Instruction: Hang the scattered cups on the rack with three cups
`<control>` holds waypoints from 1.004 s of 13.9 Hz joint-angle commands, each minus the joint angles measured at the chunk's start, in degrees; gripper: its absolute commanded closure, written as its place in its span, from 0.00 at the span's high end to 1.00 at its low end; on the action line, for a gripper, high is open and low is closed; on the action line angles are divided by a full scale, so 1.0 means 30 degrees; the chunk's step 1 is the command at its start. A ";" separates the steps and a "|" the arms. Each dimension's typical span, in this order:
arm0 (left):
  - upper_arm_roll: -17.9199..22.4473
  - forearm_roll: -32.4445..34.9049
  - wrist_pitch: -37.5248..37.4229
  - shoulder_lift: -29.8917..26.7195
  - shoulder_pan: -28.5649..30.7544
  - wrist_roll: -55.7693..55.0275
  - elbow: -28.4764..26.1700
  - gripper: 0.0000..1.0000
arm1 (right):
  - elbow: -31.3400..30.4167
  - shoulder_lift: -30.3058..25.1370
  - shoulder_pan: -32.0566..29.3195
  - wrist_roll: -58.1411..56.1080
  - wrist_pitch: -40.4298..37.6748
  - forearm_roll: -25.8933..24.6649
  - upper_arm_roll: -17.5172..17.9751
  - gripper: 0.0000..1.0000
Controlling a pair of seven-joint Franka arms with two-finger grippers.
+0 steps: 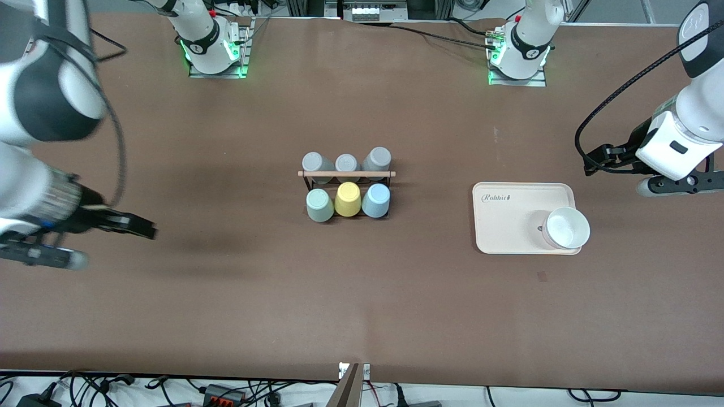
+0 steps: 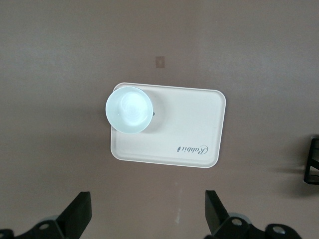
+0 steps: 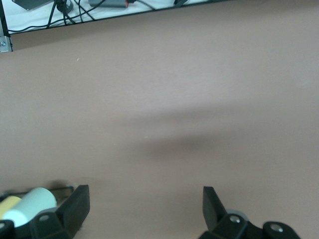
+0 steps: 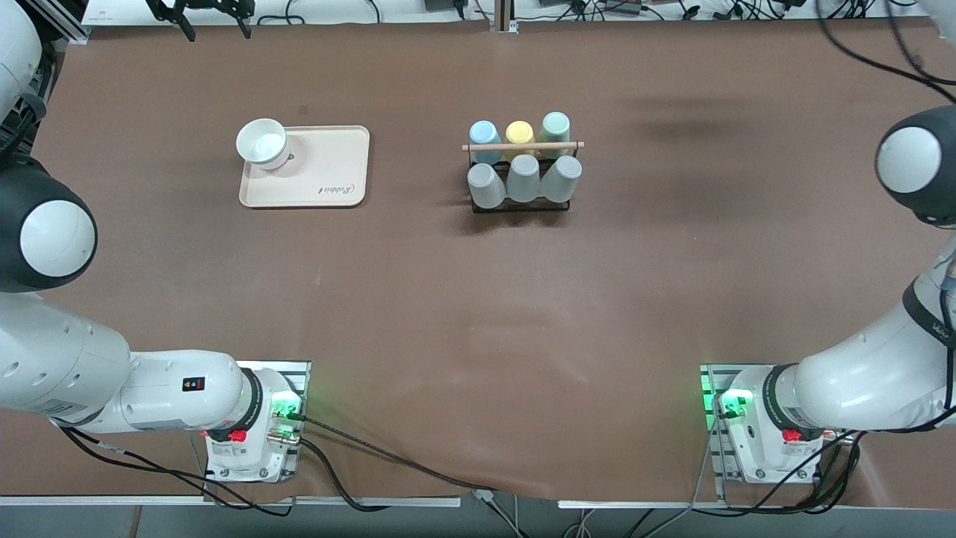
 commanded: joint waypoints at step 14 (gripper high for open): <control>-0.0024 -0.0073 0.0117 -0.0172 0.0176 0.0821 0.0022 1.00 | -1.0778 -0.8535 -0.1328 -0.5091 0.2089 -0.0819 -0.1657 1.00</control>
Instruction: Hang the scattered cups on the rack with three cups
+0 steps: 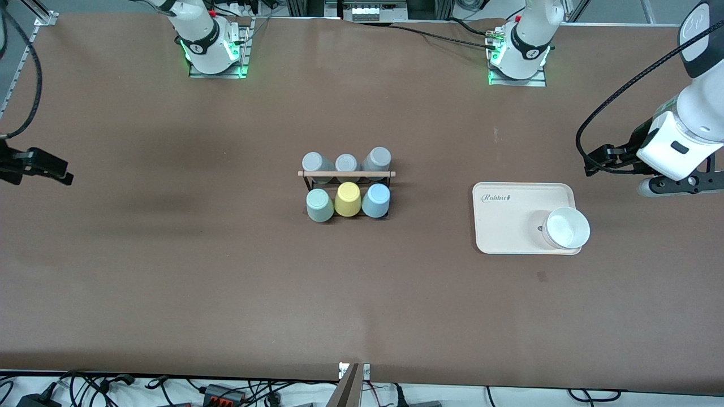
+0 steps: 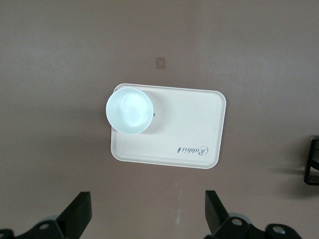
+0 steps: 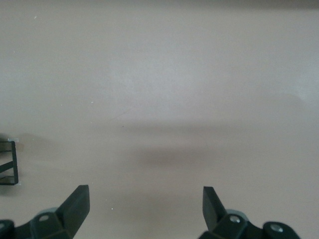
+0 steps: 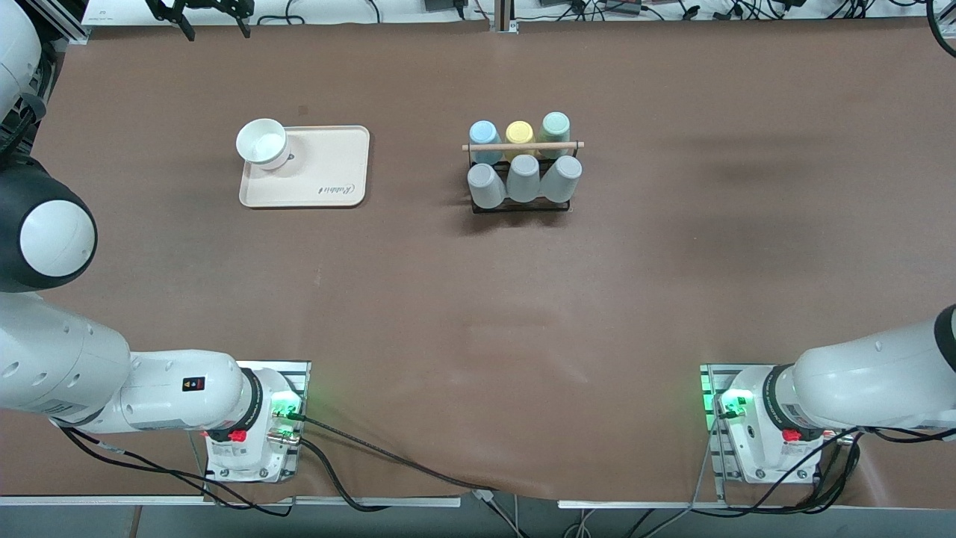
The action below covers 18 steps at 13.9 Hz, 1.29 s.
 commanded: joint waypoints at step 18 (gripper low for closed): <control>0.0026 -0.0074 0.0078 -0.0172 0.0146 0.1056 0.0022 1.00 | -0.3350 -0.2204 0.0124 0.1291 0.1344 0.0107 0.0230 1.00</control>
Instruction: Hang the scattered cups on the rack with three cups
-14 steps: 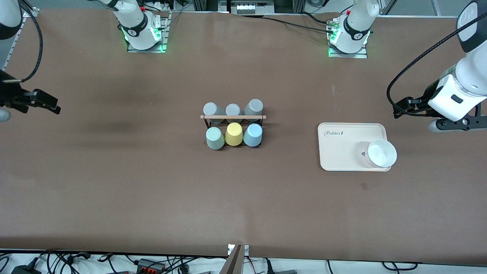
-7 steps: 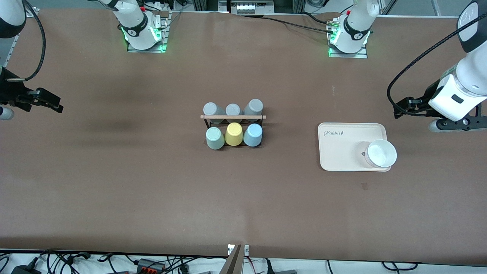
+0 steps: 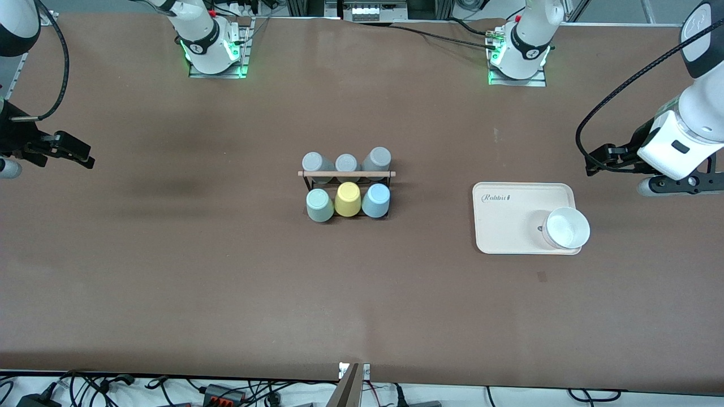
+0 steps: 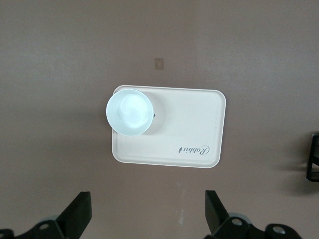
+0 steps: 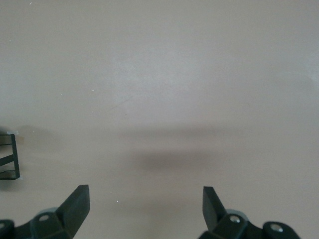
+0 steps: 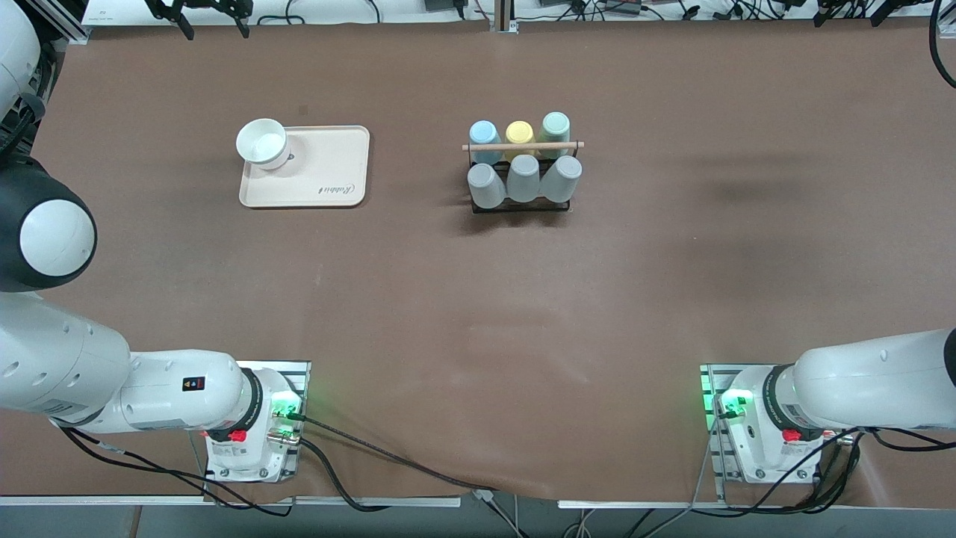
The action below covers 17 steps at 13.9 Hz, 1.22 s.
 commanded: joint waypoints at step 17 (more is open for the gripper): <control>0.0036 -0.0074 0.0146 -0.0172 0.0129 0.0491 0.0022 1.00 | -0.0128 -0.0338 0.0916 0.0133 -0.0611 0.0054 -0.0635 1.00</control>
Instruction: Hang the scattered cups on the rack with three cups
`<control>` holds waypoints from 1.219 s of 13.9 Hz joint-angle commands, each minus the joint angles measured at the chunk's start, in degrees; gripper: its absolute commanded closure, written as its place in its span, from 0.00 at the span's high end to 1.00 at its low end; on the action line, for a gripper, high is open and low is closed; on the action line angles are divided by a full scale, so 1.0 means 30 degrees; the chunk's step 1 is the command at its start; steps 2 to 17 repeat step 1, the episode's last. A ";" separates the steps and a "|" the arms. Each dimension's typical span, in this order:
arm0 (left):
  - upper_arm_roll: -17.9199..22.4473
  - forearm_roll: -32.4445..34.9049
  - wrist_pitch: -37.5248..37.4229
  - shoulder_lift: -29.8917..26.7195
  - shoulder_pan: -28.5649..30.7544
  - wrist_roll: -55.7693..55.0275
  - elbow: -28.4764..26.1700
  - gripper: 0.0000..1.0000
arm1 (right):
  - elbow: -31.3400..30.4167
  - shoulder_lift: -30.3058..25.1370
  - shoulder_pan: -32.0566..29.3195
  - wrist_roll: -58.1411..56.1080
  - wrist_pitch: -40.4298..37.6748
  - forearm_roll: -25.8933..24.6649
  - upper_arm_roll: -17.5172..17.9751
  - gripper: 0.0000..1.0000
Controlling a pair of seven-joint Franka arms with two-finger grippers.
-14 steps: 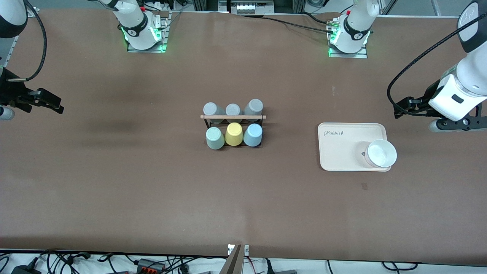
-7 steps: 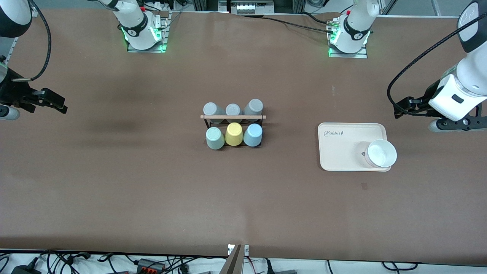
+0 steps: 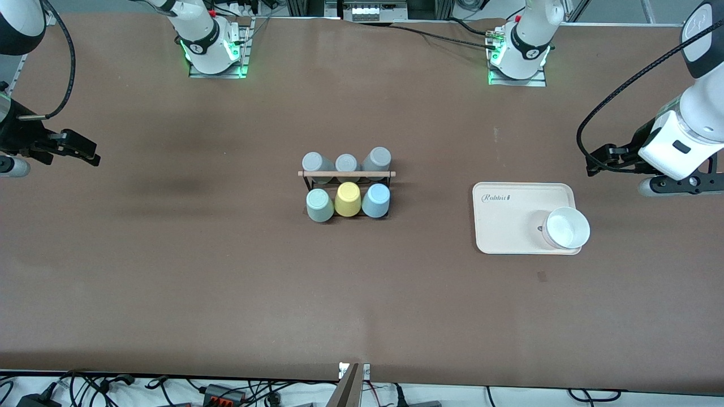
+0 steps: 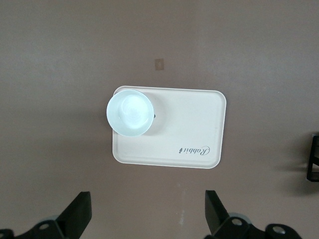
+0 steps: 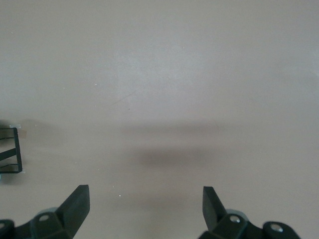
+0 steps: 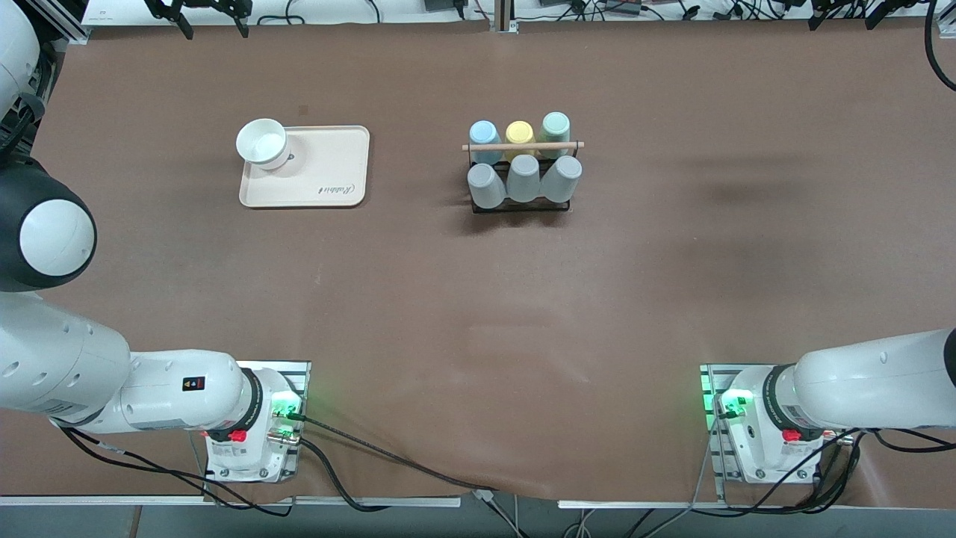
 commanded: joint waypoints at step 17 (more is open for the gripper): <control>0.0028 -0.0074 0.0087 -0.0172 0.0092 0.0432 0.0021 1.00 | -0.0101 -0.0276 0.0179 0.0038 -0.0104 0.0049 -0.0209 1.00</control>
